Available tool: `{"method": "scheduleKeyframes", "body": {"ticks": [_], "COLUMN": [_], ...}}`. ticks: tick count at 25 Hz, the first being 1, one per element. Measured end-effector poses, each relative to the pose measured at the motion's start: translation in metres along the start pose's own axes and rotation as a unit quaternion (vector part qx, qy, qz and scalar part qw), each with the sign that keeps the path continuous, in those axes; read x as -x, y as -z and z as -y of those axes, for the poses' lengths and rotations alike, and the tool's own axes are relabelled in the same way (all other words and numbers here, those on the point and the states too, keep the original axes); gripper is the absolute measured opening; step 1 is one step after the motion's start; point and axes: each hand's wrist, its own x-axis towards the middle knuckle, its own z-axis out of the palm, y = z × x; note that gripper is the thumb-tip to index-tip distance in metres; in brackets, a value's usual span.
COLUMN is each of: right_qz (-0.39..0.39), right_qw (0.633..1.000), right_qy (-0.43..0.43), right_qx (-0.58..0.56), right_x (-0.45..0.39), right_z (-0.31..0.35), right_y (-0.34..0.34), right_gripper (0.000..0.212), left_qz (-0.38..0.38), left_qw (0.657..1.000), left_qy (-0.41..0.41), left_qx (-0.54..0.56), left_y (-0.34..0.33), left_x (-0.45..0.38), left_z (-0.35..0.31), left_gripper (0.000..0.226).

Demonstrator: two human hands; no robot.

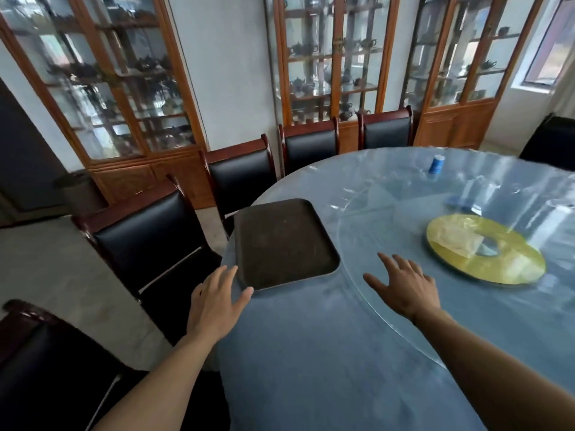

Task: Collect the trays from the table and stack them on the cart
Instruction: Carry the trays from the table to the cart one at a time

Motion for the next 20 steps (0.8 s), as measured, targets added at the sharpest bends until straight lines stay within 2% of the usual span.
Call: {"method": "scheduleKeyframes", "body": {"ticks": [4,11,16,20], "right_qz": [0.02,0.064,0.107,0.143], "right_qw": [1.0,0.997,0.993,0.986], "right_qy": [-0.004,-0.022,-0.024,-0.02], "right_qx": [0.008,0.021,0.045,0.079], "right_x": [-0.082,-0.201,-0.268,-0.306], "right_z": [0.04,0.065,0.073,0.082], "right_y": [-0.03,-0.109,-0.163,-0.19], "right_gripper": [0.077,0.07,0.064,0.048], "left_qz": [0.029,0.088,0.123,0.144], "left_qw": [1.0,0.996,0.992,0.985], "left_qy": [-0.005,-0.016,0.029,0.089], "left_qx": [0.006,-0.004,-0.006,-0.02], "left_y": [-0.029,-0.11,-0.157,-0.181], "left_x": [-0.089,-0.202,-0.248,-0.265], "left_z": [0.029,0.067,0.08,0.082], "left_gripper": [0.072,0.072,0.068,0.064]}}
